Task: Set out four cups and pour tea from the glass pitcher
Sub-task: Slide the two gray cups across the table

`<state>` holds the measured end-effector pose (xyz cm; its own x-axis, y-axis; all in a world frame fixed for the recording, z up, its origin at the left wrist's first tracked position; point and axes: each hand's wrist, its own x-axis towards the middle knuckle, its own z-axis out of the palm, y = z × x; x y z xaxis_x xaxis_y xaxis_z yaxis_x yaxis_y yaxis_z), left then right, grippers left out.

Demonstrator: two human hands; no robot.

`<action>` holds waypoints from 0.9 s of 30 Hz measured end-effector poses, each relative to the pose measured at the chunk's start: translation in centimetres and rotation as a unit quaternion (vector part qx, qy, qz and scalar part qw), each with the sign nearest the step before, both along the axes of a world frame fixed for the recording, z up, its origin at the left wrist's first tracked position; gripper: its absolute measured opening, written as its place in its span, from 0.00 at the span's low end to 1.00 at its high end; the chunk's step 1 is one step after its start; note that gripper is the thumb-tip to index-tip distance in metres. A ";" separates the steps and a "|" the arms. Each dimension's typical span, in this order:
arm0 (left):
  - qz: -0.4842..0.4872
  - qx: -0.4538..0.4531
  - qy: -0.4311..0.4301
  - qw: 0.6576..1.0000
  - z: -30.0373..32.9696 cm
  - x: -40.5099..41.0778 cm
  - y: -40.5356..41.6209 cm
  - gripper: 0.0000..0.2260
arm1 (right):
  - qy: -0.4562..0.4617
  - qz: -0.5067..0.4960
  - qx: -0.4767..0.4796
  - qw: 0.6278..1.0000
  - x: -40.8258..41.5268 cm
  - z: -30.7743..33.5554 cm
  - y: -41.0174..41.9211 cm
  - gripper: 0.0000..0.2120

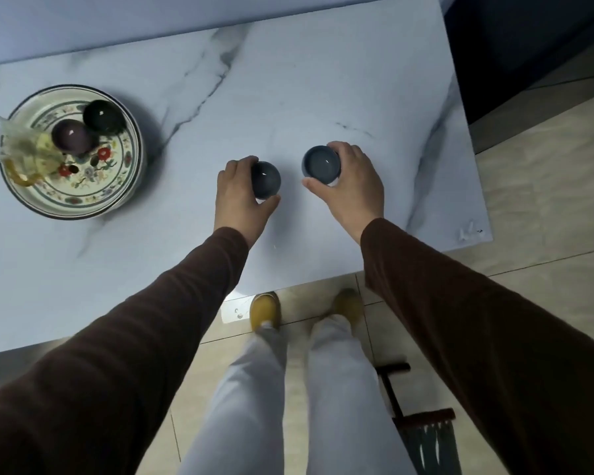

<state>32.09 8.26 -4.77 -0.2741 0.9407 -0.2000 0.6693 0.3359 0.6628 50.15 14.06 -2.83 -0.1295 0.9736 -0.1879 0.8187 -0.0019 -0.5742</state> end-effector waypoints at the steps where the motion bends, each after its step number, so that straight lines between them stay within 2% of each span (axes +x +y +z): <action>1: 0.000 -0.003 0.002 1.000 -0.1 0.5 0.5 0.28 | 0.002 0.001 -0.006 1.000 0.7 -0.2 0.6 0.29; 9: 0.013 -0.027 0.017 0.999 -1.0 5.1 4.4 0.27 | 0.020 0.051 -0.022 0.998 7.1 -2.1 6.2 0.29; 14: 0.010 -0.047 0.018 0.999 -2.4 7.7 7.9 0.31 | -0.007 0.076 -0.020 0.997 11.0 -3.8 10.1 0.29; 22: -0.048 -0.059 0.033 0.997 -5.7 9.4 13.1 0.28 | -0.026 0.071 -0.027 0.997 13.6 -8.3 14.8 0.31; 27: -0.045 -0.050 0.027 0.997 -7.7 10.9 15.6 0.27 | -0.023 0.082 -0.013 0.996 14.2 -11.0 17.5 0.31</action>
<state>42.98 23.91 -12.48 -0.2027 0.9383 -0.2802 0.7339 0.3350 0.5909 64.36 31.52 -13.85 -0.2775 0.9348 -0.2216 0.8342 0.1200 -0.5383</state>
